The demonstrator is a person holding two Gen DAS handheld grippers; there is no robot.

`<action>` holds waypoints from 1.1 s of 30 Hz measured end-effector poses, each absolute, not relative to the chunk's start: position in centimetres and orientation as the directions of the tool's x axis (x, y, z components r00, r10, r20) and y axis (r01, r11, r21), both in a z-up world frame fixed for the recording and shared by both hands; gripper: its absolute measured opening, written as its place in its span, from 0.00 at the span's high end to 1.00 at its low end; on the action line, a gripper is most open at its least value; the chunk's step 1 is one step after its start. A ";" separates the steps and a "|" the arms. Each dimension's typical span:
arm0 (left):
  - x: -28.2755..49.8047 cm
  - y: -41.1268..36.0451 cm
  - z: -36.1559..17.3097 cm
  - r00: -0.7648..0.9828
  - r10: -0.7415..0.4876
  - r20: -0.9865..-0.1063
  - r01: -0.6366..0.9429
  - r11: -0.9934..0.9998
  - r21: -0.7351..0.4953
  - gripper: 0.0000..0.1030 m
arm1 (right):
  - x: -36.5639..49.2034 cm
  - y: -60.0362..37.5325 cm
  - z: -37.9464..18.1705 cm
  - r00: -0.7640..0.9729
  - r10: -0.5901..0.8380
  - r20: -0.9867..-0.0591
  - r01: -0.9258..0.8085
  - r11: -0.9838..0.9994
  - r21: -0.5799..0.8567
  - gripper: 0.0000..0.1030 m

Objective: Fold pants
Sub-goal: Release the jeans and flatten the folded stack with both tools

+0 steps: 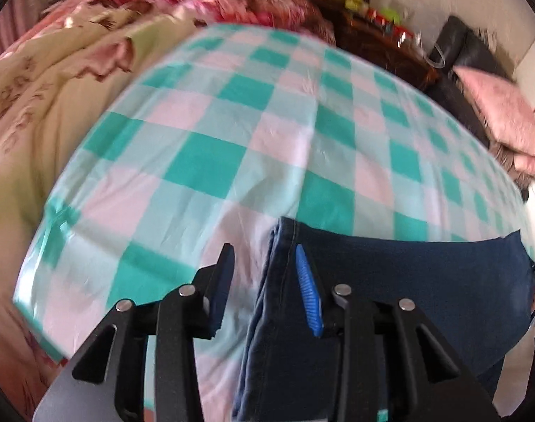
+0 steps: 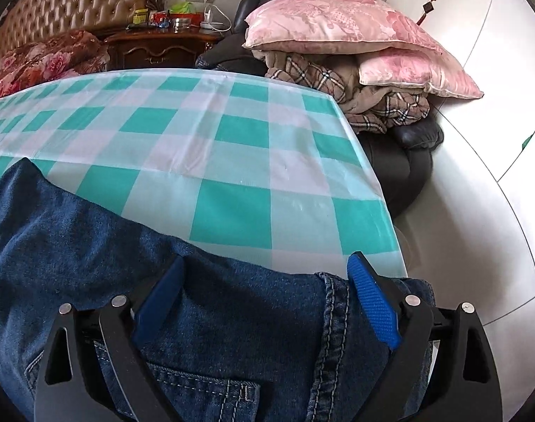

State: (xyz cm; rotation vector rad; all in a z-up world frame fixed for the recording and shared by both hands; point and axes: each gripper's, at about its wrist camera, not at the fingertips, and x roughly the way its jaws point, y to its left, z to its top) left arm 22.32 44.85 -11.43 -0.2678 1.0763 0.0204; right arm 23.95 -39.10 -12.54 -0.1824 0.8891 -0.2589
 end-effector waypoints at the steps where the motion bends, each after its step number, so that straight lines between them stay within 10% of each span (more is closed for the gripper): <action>1: 21.6 45.0 -11.2 0.484 -0.094 -0.870 -0.161 0.968 -0.194 0.65 | 24.0 -39.2 -12.6 0.602 -0.298 -0.741 0.148 0.953 -0.263 0.14; 14: 12.2 44.1 -10.2 0.512 0.209 -0.833 -0.367 0.930 0.007 0.78 | 19.3 -39.8 -7.7 0.674 -0.291 -0.679 0.260 0.954 -0.151 0.13; 21: 12.2 29.6 -8.6 0.664 0.108 -0.740 -0.170 0.985 -0.008 0.23 | 13.0 -35.8 -7.2 0.656 -0.246 -0.713 0.272 0.959 -0.081 0.11; 33: 14.4 20.1 -15.1 0.590 0.095 -0.802 -0.197 0.980 -0.029 0.02 | 11.3 -33.9 -13.1 0.511 -0.269 -0.816 0.358 0.930 -0.082 0.11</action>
